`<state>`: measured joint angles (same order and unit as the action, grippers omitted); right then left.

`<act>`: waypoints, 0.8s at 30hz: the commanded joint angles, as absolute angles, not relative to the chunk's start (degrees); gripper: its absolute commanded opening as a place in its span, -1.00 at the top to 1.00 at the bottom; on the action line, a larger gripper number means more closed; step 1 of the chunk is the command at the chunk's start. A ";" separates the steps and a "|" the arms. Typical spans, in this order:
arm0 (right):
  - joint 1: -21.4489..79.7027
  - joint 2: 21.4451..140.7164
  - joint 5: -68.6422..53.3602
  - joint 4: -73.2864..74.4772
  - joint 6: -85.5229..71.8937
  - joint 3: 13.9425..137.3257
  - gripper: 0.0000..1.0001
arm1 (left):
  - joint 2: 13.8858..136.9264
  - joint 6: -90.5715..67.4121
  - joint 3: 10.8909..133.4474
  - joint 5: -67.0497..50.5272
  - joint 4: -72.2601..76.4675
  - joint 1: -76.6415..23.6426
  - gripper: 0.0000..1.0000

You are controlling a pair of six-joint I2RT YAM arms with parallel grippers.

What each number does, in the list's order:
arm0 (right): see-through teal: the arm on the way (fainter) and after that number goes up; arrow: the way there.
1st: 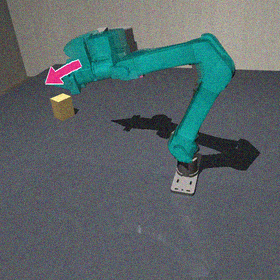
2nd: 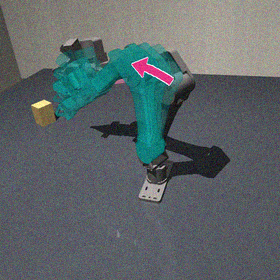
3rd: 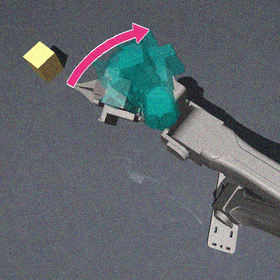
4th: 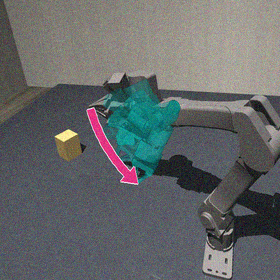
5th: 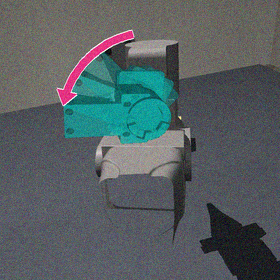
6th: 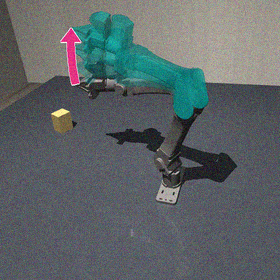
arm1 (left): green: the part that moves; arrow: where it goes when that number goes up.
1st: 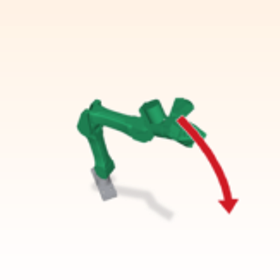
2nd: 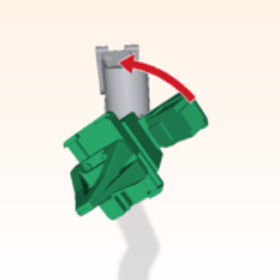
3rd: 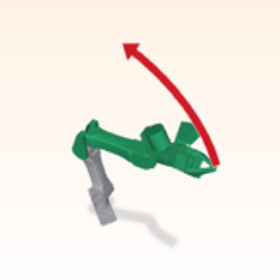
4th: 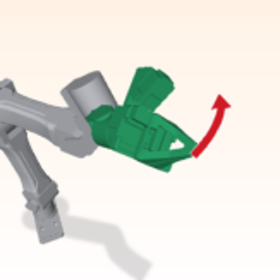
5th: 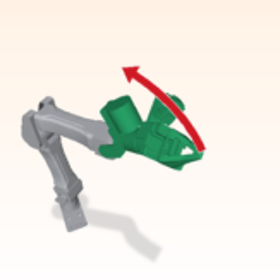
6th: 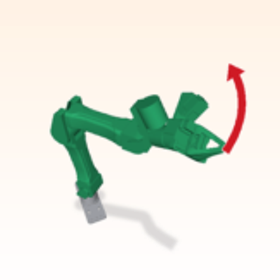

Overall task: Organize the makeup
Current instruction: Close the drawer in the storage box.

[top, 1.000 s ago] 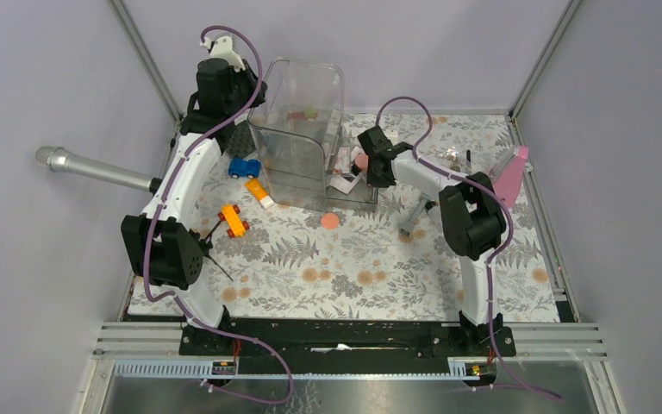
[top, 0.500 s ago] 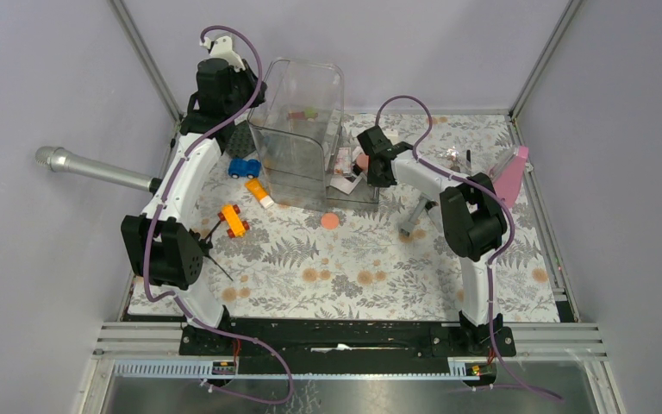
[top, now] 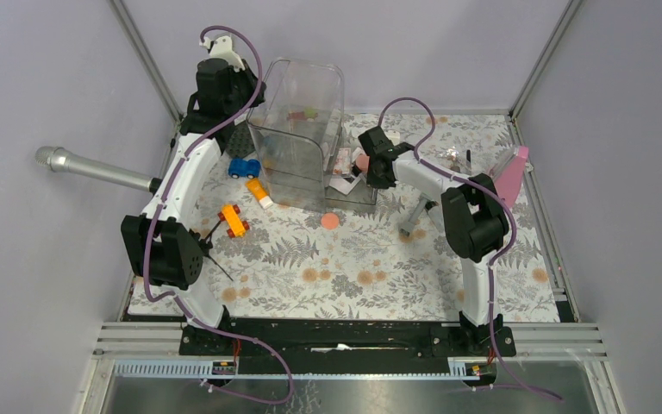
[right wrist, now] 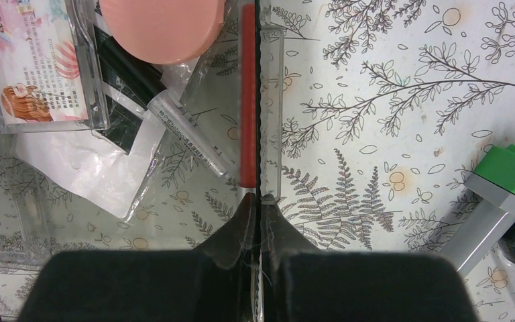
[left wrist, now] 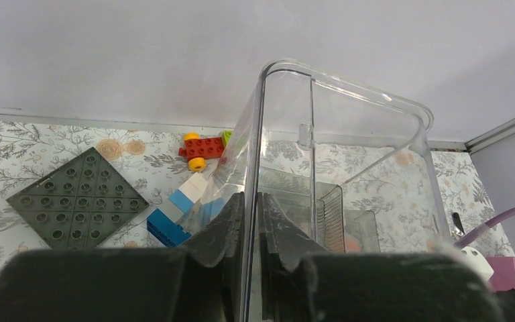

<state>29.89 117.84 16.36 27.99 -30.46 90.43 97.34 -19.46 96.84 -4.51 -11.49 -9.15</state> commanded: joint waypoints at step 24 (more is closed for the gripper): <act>33.29 109.32 22.92 25.46 -32.84 87.77 1.00 | 96.85 -18.19 94.66 -3.98 -16.79 -10.72 1.00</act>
<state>31.97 114.04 23.03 28.38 -31.33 86.32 97.21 -18.87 96.57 -3.62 -11.09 -9.50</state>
